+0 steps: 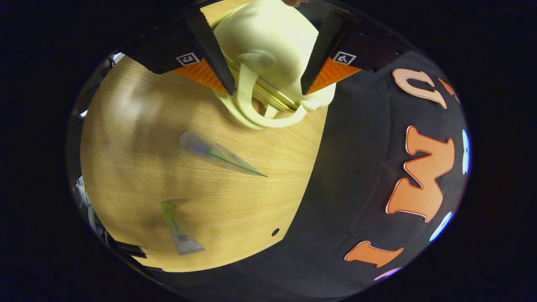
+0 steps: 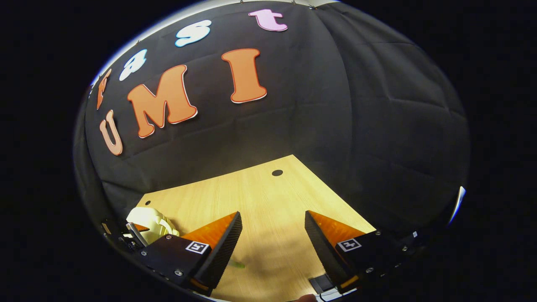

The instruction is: First open the suitcase, pack the skin care products into it, and then close the suitcase.

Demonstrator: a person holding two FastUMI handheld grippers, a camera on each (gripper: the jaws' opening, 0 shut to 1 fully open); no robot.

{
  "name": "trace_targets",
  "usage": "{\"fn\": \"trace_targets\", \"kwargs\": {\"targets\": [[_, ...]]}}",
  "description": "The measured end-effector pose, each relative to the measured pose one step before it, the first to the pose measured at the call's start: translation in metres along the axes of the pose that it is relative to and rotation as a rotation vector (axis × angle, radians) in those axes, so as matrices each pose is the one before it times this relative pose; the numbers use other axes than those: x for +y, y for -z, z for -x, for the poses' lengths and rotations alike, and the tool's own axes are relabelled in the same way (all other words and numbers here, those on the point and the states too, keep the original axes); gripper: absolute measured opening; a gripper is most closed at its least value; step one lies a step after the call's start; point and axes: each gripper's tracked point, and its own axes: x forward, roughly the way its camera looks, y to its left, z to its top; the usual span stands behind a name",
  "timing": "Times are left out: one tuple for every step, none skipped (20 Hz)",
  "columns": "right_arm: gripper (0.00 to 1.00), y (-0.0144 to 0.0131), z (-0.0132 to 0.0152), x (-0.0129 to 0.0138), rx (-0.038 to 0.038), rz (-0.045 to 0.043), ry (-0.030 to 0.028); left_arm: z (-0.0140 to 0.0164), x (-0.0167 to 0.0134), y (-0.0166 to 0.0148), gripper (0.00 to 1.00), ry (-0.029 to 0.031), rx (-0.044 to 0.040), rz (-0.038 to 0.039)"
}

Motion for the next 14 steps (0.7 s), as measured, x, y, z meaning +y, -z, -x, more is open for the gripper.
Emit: {"fn": "trace_targets", "kwargs": {"targets": [[0.95,-0.00029,0.00019,-0.00352,0.00348,-0.00227,0.00024,-0.00313,0.00065,0.00179,0.98,-0.00238,0.0175,-0.00882],[0.95,-0.00018,-0.00003,-0.00363,0.00224,-0.00024,0.00096,-0.00295,-0.00131,0.00002,0.98,0.00124,0.01695,-0.00887],[0.95,-0.0009,0.00085,-0.00392,0.00064,0.00182,0.00157,-0.00186,0.00011,0.0009,0.98,-0.00112,0.01283,-0.0082],[0.95,-0.00034,0.00054,-0.00334,-0.00121,0.00295,0.0011,-0.00313,-0.00035,0.0004,0.98,0.00424,0.01161,-0.00844],[0.95,-0.00131,0.00031,-0.00367,-0.00122,0.00224,0.00258,-0.00362,-0.00263,0.00257,0.98,0.01042,0.01991,-0.00085],[0.95,0.00021,0.00065,-0.00417,0.00185,0.00004,0.00246,-0.00385,-0.00329,0.00119,0.98,0.0082,0.0166,0.00313],[0.95,-0.00078,-0.0003,-0.00285,0.00342,-0.0017,0.00049,-0.00125,0.00042,0.00334,0.97,-0.00166,0.01408,-0.00275],[0.95,0.00036,-0.00033,-0.00246,0.00437,-0.00174,-0.00139,-0.00248,0.00003,-0.00187,0.91,-0.00329,0.00631,-0.01281],[0.95,-0.00016,0.00085,-0.00223,0.00276,0.00021,-0.00157,-0.01269,-0.00262,0.00057,0.65,0.00113,0.00453,-0.01633],[0.95,0.00019,-0.00077,-0.00198,0.00153,0.00244,-0.00104,0.00415,-0.00944,-0.00194,0.66,0.02743,0.01485,-0.00769],[0.95,-0.00082,-0.00102,-0.00177,0.00179,0.00429,-0.00208,-0.00162,-0.00561,-0.00018,0.42,-0.00063,0.01339,-0.00037],[0.95,-0.00089,-0.00023,-0.00073,0.00096,0.00363,-0.00328,-0.00363,-0.00206,-0.00334,0.18,-0.00786,0.00535,0.00727],[0.95,-0.00092,-0.00033,0.00004,0.00016,0.00318,-0.00471,-0.00636,0.0032,-0.00289,0.18,-0.0131,-0.00403,0.03198],[0.95,-0.00183,0.00034,0.00105,-0.00402,0.00325,-0.00564,0.00895,0.00564,-0.00213,0.11,0.01195,-0.00635,0.03889]]}}
